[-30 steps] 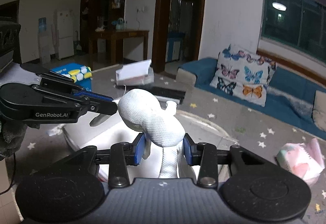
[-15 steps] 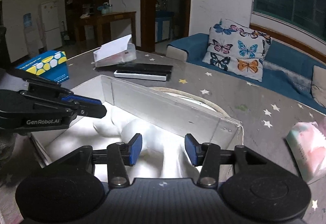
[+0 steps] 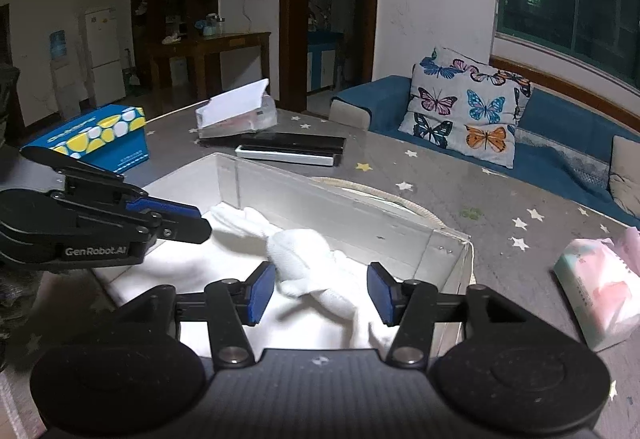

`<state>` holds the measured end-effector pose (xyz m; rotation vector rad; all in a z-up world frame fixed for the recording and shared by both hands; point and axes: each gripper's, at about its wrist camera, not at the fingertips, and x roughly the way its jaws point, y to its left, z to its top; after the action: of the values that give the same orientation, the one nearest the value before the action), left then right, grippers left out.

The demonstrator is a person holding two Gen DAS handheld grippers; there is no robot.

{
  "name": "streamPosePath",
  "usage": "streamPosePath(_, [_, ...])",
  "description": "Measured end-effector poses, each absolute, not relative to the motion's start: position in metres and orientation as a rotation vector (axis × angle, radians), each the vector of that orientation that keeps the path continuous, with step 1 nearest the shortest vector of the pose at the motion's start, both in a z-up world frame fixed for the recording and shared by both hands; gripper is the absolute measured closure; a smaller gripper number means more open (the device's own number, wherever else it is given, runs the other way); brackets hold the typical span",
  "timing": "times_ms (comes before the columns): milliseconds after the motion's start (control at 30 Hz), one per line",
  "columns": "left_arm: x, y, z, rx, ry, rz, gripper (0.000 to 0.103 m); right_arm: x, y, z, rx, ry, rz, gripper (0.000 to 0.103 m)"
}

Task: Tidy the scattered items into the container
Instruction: 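Release the rabbit and move both grippers back to the toy pile, then grasp the black-and-red round toy with the right gripper while the left grips its top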

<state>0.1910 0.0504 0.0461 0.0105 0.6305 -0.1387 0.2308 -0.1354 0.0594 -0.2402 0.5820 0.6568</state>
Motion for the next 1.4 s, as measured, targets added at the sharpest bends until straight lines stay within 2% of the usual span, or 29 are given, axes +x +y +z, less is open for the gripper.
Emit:
streamPosePath(167, [0.174,0.044,0.049,0.009,0.626,-0.142,0.087,0.207,-0.137,0.064,-0.258,0.560,0.670,0.045])
streamPosePath(233, [0.167,0.043,0.049,0.004,0.626,-0.143,0.087,0.197,-0.139,0.066,-0.258,0.550,0.672,0.038])
streamPosePath(600, [0.125,0.037,0.047,-0.025,0.607,-0.154,0.086,0.148,-0.160,0.062,-0.249,0.538,0.668,0.035])
streamPosePath(700, [0.113,0.031,0.046,-0.020,0.604,-0.170,0.086,0.136,-0.165,0.058,-0.252,0.539,0.666,0.029])
streamPosePath(1400, [0.074,-0.025,0.031,-0.042,0.655,-0.353,0.084,0.094,-0.203,0.018,-0.216,0.630,0.623,0.028])
